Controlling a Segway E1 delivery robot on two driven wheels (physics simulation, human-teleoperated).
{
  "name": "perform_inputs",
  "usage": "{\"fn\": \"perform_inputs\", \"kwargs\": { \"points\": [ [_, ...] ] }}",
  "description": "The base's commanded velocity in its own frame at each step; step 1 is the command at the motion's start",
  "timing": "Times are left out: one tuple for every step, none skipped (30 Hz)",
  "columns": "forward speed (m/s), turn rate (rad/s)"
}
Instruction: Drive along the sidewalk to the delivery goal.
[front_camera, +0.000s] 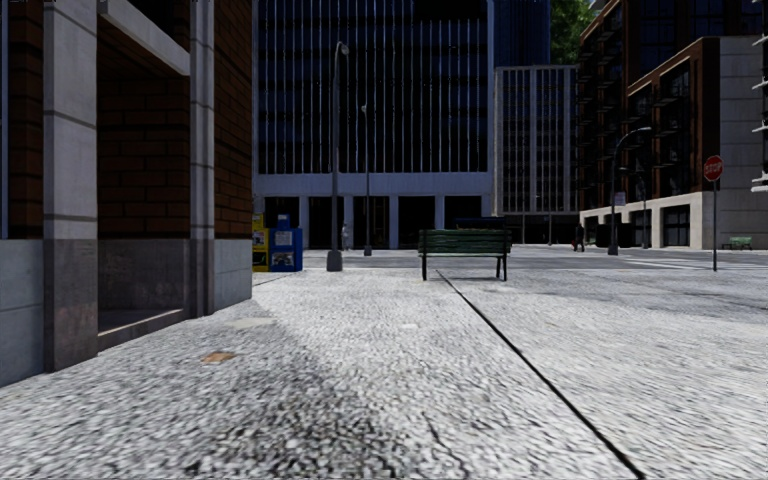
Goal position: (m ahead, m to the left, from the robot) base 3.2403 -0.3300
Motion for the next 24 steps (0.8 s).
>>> {"fn": "perform_inputs", "kwargs": {
  "points": [
    [1.96,0.00],
    [1.96,0.00],
    [1.96,0.00],
    [1.96,0.00],
    [1.96,0.00],
    [1.96,0.00],
    [1.96,0.00],
    [1.96,0.00],
    [1.96,0.00],
    [1.96,0.00],
    [1.96,0.00],
    [1.96,0.00],
    [1.96,0.00],
    [1.96,0.00],
    [1.96,0.00],
    [1.96,0.00],
    [1.96,0.00],
    [1.96,0.00],
    [1.96,0.00],
    [2.00,0.00],
    [2.00,0.00],
    [2.00,0.00],
    [2.00,0.00],
    [2.00,0.00]
  ]
}}
